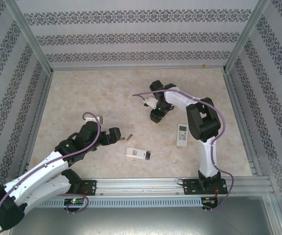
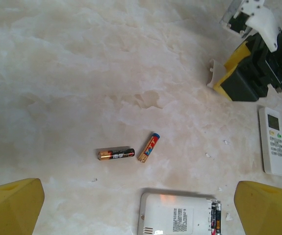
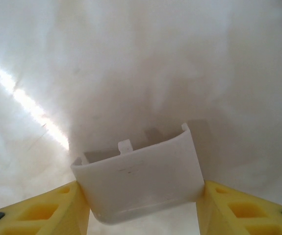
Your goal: Load the batteries into the remote control
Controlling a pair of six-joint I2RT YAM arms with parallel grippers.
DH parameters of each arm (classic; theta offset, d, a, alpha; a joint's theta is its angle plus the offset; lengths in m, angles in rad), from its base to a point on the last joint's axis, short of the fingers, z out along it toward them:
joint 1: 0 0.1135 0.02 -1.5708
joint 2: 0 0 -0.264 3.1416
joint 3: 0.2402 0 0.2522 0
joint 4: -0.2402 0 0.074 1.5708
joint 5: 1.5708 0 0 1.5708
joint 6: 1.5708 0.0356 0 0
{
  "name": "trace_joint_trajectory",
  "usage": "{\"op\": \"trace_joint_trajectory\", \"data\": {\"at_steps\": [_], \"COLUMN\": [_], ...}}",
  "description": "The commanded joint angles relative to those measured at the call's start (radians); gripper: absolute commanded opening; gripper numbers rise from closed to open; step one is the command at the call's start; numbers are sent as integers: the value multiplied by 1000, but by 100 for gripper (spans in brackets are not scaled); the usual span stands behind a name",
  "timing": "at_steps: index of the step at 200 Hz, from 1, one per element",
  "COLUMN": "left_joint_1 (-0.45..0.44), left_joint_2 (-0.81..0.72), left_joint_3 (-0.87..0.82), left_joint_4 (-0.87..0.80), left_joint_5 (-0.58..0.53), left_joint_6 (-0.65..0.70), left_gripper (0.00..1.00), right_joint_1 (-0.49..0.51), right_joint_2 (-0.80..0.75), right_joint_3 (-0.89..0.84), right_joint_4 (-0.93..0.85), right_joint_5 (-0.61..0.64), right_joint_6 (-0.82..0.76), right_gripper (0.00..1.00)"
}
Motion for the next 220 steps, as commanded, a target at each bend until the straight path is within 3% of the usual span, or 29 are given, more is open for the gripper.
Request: {"op": "trace_joint_trajectory", "data": {"at_steps": [1, 82, 139, 220], "left_joint_1": [12, 21, 39, 54], "left_joint_2": [1, -27, -94, -103], "left_joint_3": [-15, -7, -15, -35], "left_joint_4": [41, 21, -36, -28], "left_joint_5": [8, 9, -12, 17], "left_joint_6": [11, 25, 35, 36], "left_gripper": [100, 100, 100, 100], "right_joint_1": [24, 149, 364, 557], "right_joint_2": [-88, -404, -636, -714], "right_joint_3": [-57, -345, -577, -715], "right_joint_4": [10, 105, 160, 225], "right_joint_5": [6, 28, 41, 55], "right_joint_6": [27, 170, 378, 450], "right_gripper": [54, 54, 55, 56]}}
